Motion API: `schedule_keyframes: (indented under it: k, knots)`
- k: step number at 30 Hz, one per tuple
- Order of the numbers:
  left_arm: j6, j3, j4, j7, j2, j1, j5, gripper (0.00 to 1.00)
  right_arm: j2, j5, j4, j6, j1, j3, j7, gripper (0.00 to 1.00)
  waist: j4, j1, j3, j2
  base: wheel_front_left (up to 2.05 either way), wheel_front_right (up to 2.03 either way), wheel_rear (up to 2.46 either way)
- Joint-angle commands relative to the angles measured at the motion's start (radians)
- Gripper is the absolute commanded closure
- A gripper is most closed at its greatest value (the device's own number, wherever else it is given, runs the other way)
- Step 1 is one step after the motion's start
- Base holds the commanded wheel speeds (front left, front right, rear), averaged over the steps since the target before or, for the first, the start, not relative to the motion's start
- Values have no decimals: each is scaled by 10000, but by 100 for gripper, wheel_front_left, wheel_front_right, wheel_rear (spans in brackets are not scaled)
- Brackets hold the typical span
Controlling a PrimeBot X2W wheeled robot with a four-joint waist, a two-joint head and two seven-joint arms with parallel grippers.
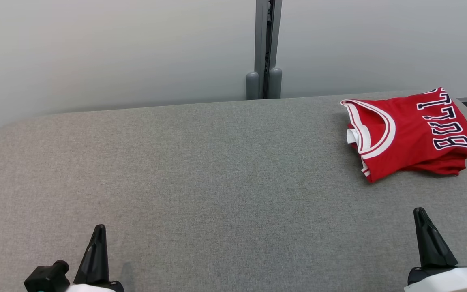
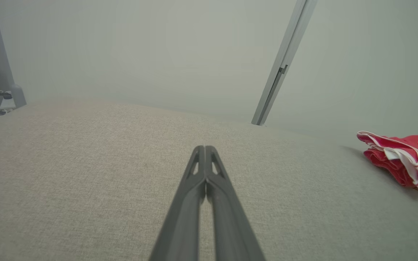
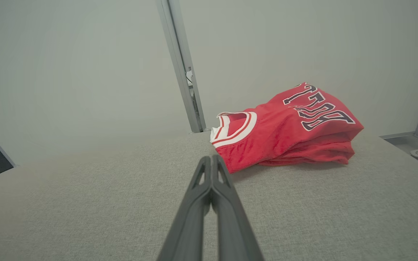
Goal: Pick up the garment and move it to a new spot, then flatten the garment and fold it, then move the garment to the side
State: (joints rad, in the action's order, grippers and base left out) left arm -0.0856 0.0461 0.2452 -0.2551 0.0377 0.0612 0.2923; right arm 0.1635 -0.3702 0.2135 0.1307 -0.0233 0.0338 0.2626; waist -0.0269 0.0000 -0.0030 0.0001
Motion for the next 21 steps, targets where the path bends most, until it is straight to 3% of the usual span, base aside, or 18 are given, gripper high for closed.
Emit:
schedule_keyframes:
  k: [1, 21]
  knots:
    - [-12, 104, -35, 165, 23, -165, 325, 100, 32, -335, -62, 0, 108, -38, -60, 100, 4, 0, 1, -1, 0, 0, 0]
    - [-134, 734, 124, 1512, 59, -756, 3559, 100, -259, -3507, 94, 0, 545, 36, -583, 100, 46, 0, 21, -1, 0, 0, 0]
